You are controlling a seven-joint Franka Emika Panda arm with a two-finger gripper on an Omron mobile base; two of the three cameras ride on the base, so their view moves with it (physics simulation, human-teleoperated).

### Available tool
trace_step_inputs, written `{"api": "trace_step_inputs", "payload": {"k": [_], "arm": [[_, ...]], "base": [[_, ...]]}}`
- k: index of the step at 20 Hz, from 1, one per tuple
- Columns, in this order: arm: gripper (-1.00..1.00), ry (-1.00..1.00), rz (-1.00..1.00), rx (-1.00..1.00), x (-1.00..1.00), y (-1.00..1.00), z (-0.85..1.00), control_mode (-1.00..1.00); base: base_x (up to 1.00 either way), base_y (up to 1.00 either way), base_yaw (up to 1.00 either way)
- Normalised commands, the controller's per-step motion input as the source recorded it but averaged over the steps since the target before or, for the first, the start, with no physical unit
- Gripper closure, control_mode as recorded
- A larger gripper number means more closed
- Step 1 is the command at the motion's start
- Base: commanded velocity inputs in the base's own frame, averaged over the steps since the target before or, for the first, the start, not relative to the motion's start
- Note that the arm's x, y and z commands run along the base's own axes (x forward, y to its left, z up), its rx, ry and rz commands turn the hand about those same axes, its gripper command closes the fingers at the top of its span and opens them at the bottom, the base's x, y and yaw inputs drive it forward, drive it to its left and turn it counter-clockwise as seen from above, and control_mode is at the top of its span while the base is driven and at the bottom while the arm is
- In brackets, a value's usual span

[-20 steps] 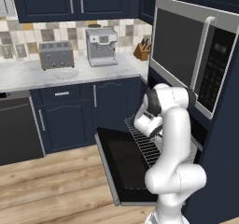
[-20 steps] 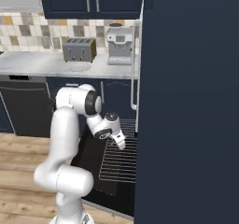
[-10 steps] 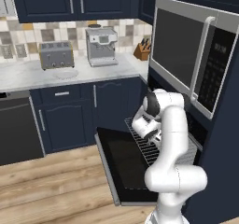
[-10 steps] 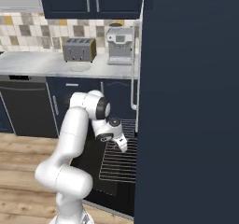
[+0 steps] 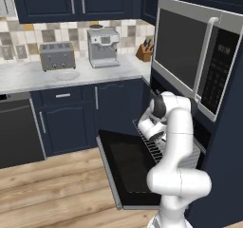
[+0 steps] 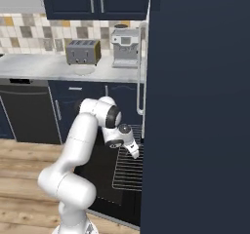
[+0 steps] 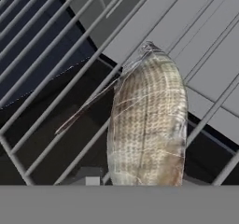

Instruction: Place the fish on the rack of the oven, and slide the rack back inside. Close the oven door.

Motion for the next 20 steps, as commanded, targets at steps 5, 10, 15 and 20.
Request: {"api": "trace_step_inputs", "payload": {"k": [5,10,15,20], "arm": [[-1.00,0.00,0.00,0.00,-0.11,0.02,0.13,-1.00],[-1.00,0.00,0.00,0.00,-0.33,0.01,0.46,-1.00],[-1.00,0.00,0.00,-0.01,-0.39,0.11,0.60,-1.00],[-1.00,0.00,0.00,-0.06,-0.17,0.34,0.57,-1.00]], "base": [[0.00,0.00,0.00],[0.00,0.00,0.00],[0.00,0.00,0.00],[0.00,0.00,0.00]]}}
